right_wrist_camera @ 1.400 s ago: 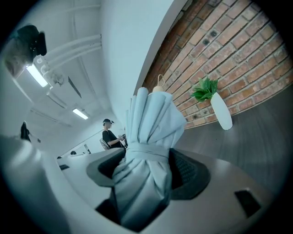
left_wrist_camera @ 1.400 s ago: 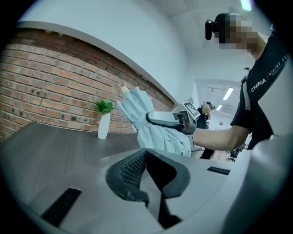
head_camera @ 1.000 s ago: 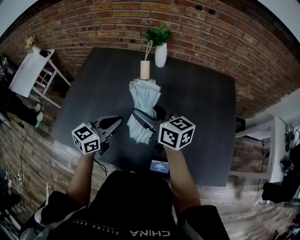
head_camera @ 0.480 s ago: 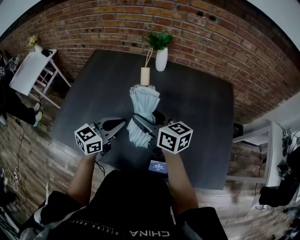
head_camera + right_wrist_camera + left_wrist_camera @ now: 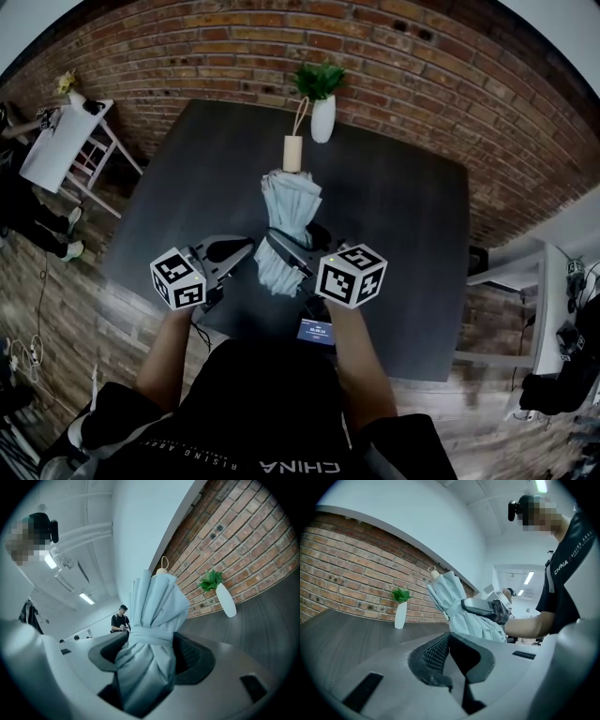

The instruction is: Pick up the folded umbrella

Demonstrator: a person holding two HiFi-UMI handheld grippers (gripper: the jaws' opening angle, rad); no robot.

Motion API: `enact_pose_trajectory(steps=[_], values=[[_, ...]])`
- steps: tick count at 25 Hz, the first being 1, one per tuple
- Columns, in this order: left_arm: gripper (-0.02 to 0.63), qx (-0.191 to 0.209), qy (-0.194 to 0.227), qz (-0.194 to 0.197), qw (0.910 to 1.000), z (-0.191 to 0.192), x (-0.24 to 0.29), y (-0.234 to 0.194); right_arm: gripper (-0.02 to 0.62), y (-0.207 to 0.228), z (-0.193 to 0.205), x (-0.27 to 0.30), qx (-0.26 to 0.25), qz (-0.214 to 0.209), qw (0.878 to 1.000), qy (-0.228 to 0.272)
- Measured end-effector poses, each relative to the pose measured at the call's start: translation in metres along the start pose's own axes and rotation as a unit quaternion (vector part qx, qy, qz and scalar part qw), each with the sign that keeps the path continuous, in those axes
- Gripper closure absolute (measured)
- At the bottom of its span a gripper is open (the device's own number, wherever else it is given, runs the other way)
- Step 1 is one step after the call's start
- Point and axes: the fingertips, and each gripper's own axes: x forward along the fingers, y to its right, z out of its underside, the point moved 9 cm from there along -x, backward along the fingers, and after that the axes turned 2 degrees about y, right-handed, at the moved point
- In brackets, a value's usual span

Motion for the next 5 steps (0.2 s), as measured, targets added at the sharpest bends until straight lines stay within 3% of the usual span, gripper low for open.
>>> enact_pose_trajectory(steps=[5], values=[[0.603, 0.002, 0.0, 0.002, 1.0, -0.0018, 0.0044, -0.0003, 0.288, 0.0037, -0.0016, -0.0016, 0.006, -0.003, 1.0, 0.002]])
